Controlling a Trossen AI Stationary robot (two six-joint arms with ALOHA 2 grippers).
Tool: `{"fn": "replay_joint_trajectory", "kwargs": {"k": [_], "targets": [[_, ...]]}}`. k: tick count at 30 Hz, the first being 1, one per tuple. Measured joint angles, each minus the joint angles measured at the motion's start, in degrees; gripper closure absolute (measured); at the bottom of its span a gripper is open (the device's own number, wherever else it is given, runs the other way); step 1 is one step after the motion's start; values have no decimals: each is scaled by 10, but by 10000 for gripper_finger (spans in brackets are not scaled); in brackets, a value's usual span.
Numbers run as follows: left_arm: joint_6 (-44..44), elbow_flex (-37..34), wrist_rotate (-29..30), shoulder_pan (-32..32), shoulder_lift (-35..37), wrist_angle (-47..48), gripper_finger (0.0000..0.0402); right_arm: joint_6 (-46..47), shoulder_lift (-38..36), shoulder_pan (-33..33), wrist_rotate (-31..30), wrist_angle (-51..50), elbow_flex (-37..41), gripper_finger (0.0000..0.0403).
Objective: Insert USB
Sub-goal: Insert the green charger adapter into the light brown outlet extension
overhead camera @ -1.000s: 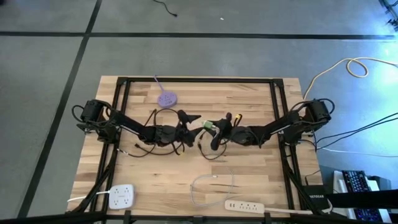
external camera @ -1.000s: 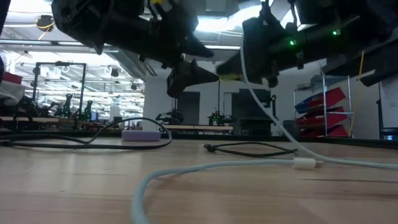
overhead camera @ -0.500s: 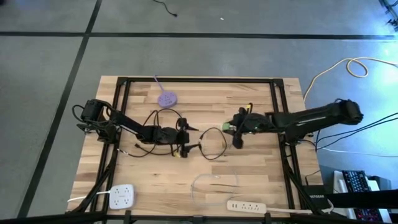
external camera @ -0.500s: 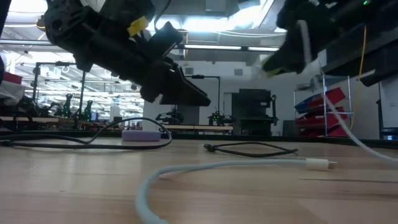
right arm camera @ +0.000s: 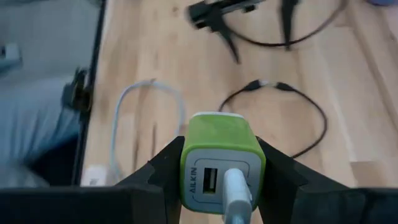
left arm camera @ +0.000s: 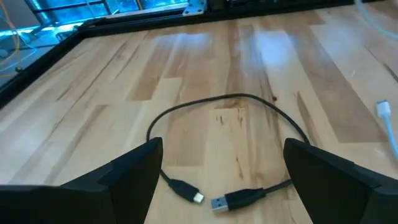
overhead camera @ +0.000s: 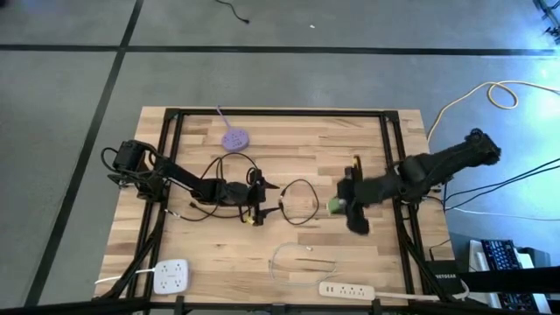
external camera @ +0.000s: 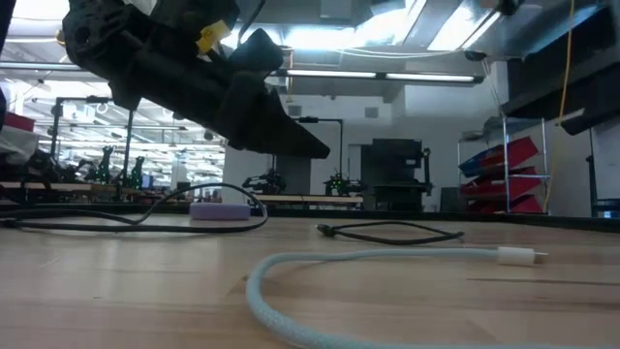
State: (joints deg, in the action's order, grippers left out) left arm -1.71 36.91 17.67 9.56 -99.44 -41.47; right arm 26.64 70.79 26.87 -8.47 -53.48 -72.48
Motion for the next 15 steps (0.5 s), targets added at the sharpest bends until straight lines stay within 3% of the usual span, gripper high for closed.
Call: {"fn": "replay_joint_trajectory", "kwargs": {"k": [6,15], "targets": [[48,0,-1,15,0,10,87,83,105,125,-8,-83,-108,276],[75,0,27,62,-9,19,87,255,237,258,21,-24,-119,276]]}}
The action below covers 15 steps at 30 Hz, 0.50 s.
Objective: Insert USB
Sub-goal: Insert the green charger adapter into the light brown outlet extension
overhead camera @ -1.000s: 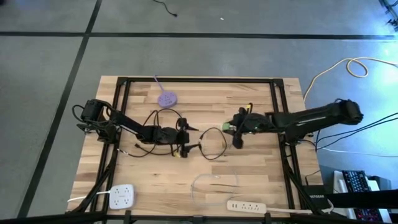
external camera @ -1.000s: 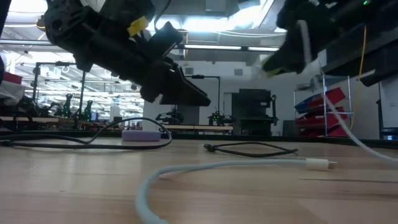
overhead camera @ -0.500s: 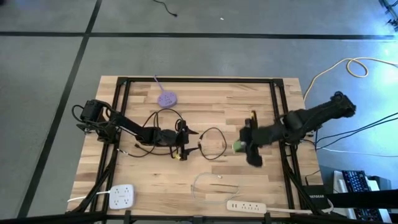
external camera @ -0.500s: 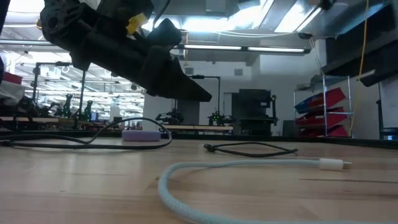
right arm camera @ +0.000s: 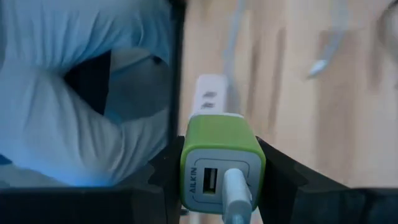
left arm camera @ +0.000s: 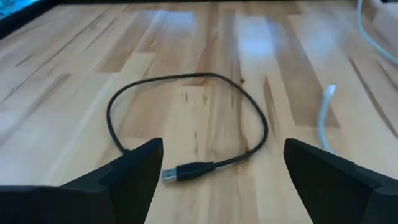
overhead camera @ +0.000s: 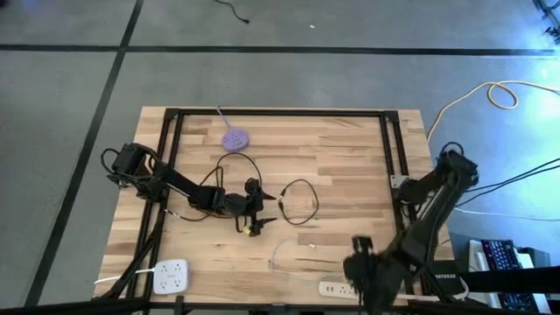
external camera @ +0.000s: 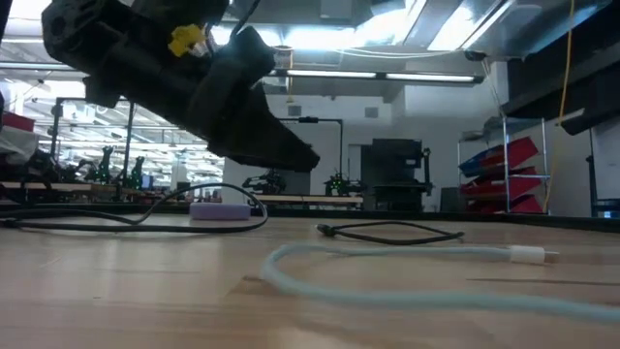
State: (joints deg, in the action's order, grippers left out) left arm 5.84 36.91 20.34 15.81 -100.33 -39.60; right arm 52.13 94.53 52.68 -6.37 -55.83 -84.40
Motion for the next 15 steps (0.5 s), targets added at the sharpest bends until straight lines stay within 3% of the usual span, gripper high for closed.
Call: {"fn": "replay_joint_trajectory", "kwargs": {"k": [4,8,15], "targets": [[-5,0,0,9,-1,4,87,79,44,28,23,22,0,276],[-5,0,5,8,-1,6,87,108,73,54,70,134,1,276],[-16,0,9,7,-1,6,87,107,100,67,5,126,0,276]]}}
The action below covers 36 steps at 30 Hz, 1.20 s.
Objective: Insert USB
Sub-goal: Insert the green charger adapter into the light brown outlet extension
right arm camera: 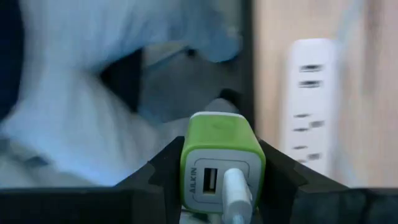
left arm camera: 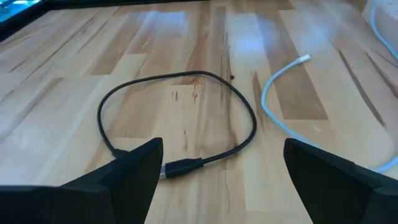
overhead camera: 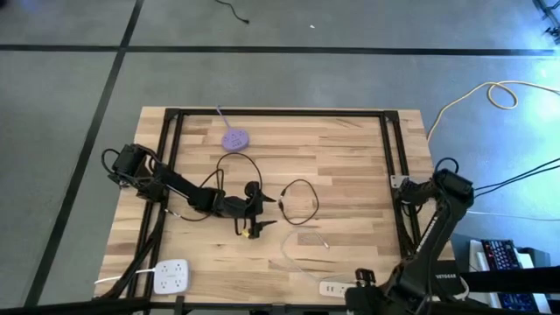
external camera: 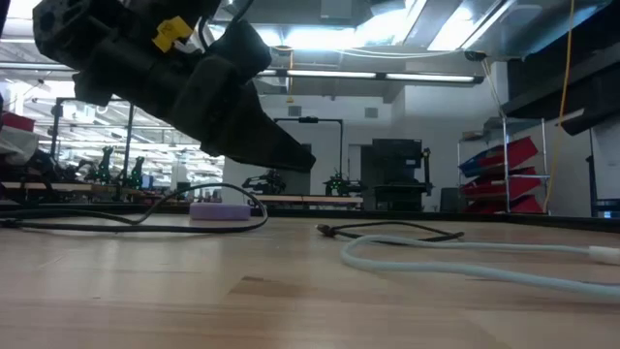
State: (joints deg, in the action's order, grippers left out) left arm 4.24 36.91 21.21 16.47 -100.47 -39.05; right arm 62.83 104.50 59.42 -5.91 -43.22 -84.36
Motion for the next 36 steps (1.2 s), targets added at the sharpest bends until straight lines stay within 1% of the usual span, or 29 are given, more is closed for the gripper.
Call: {"fn": "replay_joint_trajectory", "kwargs": {"k": [2,5,7,12,15,20,23,25,28,31,33,36], "targets": [[0,0,0,0,0,7,87,-15,12,-12,13,-1,0,276],[1,0,0,0,0,15,87,-36,31,-36,60,-2,0,276],[3,0,5,0,0,20,87,-58,42,-50,75,-9,0,276],[4,0,21,0,0,29,87,-83,45,-63,74,-45,0,276],[5,0,26,0,0,32,87,-91,45,-62,69,-48,0,276],[13,0,27,0,0,44,87,-93,49,-60,40,-47,0,276],[19,0,27,0,-1,46,87,-93,61,-58,47,-53,0,276],[20,0,27,0,-3,46,87,-89,75,-58,69,-62,0,276],[28,0,27,0,-3,50,87,-67,81,-58,85,-61,-1,276],[31,0,30,0,-3,56,87,-57,84,-57,70,-57,-1,276],[29,0,30,0,-3,55,87,-56,85,-50,57,-60,-16,276],[29,0,30,0,-3,57,87,-56,83,-50,54,-75,-36,276]]}}
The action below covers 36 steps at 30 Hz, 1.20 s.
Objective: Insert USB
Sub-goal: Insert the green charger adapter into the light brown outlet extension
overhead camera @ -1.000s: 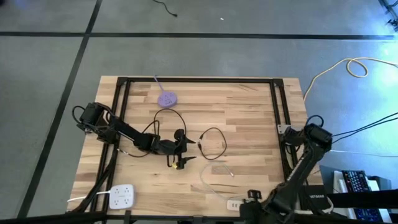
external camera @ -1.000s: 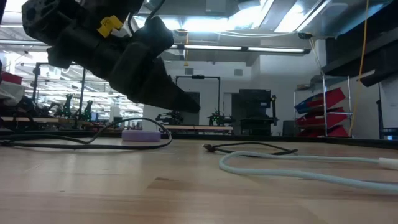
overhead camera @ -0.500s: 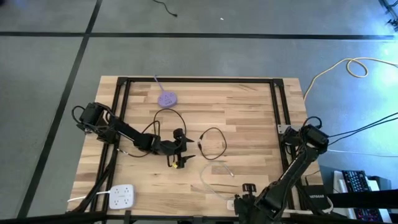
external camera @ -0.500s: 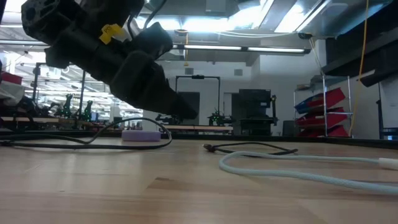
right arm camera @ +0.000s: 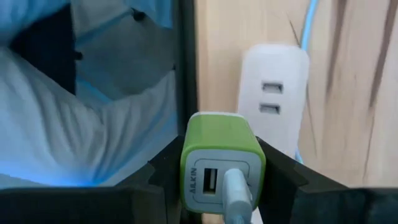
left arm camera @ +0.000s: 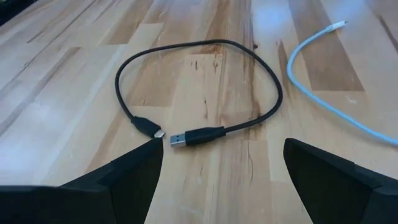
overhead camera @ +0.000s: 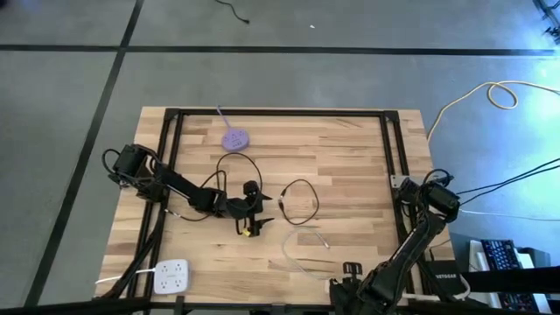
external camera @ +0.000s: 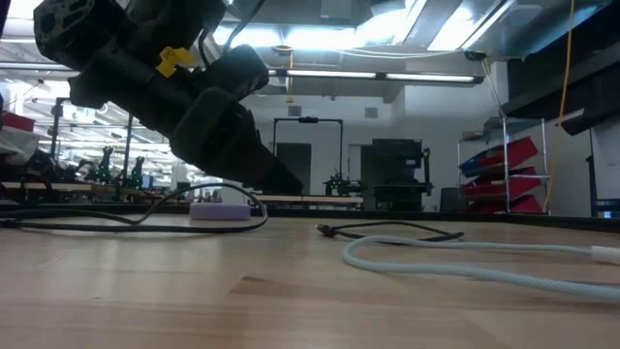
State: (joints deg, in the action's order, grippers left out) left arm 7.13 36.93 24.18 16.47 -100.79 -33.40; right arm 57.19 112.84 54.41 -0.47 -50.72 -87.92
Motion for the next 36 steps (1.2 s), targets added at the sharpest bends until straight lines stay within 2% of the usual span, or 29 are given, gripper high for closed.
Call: {"fn": "replay_joint_trajectory", "kwargs": {"k": [5,14,36], "targets": [[0,0,0,0,0,0,87,0,-1,0,0,-57,-38,276],[0,0,0,0,0,0,87,15,0,0,16,-90,-11,276],[-1,0,-14,0,0,5,87,27,0,0,26,-71,8,276]]}}
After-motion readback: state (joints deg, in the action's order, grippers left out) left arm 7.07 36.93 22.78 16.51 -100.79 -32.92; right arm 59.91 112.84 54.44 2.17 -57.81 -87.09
